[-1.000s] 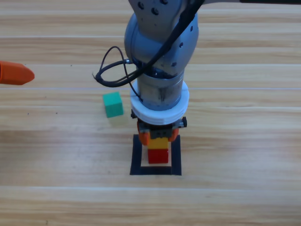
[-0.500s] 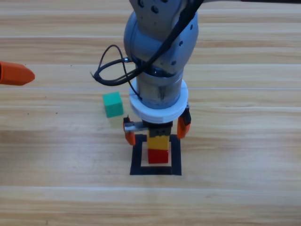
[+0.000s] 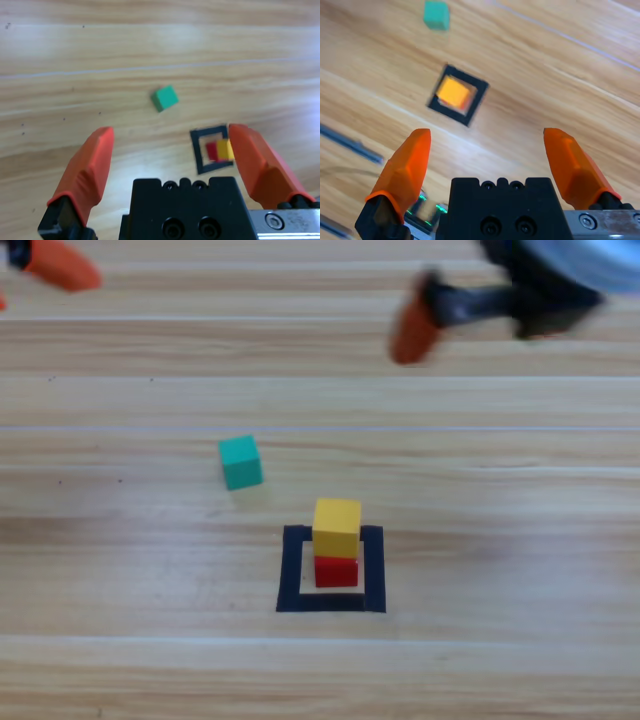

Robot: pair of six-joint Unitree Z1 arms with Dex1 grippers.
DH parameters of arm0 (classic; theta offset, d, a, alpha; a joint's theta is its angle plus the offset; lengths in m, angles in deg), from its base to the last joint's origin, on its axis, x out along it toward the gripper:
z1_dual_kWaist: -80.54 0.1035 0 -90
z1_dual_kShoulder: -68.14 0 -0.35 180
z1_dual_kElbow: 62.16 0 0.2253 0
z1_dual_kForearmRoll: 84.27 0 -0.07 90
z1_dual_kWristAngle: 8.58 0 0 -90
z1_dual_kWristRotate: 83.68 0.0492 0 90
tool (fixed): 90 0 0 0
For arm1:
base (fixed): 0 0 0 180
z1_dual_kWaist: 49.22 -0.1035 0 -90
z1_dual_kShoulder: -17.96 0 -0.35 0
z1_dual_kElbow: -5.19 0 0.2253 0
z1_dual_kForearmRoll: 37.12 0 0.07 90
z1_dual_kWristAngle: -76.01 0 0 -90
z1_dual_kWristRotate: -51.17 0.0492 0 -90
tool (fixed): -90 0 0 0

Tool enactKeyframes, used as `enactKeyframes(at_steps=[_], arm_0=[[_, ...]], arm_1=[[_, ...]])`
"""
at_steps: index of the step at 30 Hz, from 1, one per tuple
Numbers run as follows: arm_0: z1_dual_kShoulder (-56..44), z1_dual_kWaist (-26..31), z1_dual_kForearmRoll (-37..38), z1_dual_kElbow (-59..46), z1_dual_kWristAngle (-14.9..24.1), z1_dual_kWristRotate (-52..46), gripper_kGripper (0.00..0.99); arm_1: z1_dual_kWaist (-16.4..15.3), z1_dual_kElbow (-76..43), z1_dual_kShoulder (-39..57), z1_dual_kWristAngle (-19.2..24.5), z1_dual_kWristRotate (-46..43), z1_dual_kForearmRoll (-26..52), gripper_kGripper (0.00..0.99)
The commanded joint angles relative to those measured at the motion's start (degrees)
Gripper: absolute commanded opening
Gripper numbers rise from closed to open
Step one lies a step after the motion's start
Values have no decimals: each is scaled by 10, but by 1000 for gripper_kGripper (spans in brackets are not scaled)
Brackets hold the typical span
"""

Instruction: Stack the blocks in the rectangular block: red at the bottom, yellow in the middle, green on top

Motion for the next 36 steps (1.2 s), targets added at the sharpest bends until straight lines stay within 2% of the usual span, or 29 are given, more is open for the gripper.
enactKeyframes(at_steps=[1,3,6,10,13,19,26,36], arm_0=[[215,3,-147,235,0,-85,990],[263,-6,-177,281,2,-120,990],[323,-34,-211,332,28,-154,990],[396,-70,-252,382,63,-184,990],[435,-90,-265,402,78,-208,990],[510,-114,-316,475,81,-260,990],[552,-120,-335,487,78,-319,990],[609,-116,-346,498,67,-330,990]], arm_1=[[99,-363,216,-60,-153,294,990],[106,-388,196,-59,-194,301,989],[106,-412,162,-60,-217,324,989],[106,-439,151,-92,-229,368,989],[106,-441,151,-110,-249,369,989],[106,-441,151,-105,-250,370,989],[106,-444,145,-110,-250,370,989],[106,-450,144,-110,-251,370,989]])
